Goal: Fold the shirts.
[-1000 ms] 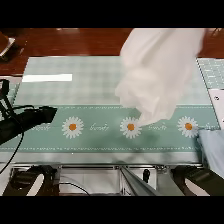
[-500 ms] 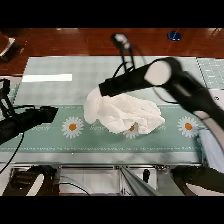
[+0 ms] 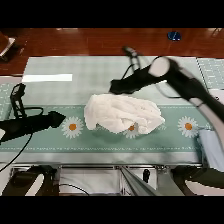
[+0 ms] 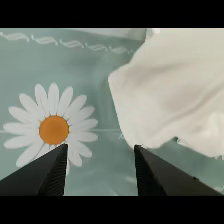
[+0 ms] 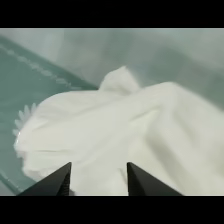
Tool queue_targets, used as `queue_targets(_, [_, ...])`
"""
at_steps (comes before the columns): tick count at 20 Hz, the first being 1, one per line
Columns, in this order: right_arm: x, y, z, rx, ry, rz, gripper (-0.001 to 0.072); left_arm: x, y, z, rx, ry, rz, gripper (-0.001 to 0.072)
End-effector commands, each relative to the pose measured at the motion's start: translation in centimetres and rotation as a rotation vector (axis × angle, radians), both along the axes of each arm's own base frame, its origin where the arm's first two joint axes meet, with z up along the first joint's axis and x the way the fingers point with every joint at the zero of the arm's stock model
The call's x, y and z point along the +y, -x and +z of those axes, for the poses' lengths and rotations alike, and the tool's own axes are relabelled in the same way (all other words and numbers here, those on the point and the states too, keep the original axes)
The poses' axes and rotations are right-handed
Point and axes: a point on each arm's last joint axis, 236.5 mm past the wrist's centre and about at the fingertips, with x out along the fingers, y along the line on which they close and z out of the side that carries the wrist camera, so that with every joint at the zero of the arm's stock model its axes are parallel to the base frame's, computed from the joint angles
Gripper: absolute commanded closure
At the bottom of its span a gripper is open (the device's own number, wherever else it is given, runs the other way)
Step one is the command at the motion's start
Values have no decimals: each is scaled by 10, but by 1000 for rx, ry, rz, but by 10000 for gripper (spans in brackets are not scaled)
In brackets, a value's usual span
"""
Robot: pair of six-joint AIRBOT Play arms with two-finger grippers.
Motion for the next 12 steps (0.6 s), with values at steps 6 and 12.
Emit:
queue_targets(6, [-250, 74, -48, 63, 170, -584, 304, -46, 19, -82, 296, 347, 6, 200])
queue_targets(12, [-191, 158, -119, 219, -84, -624, 305, -87, 19, -103, 293, 473, -50, 200])
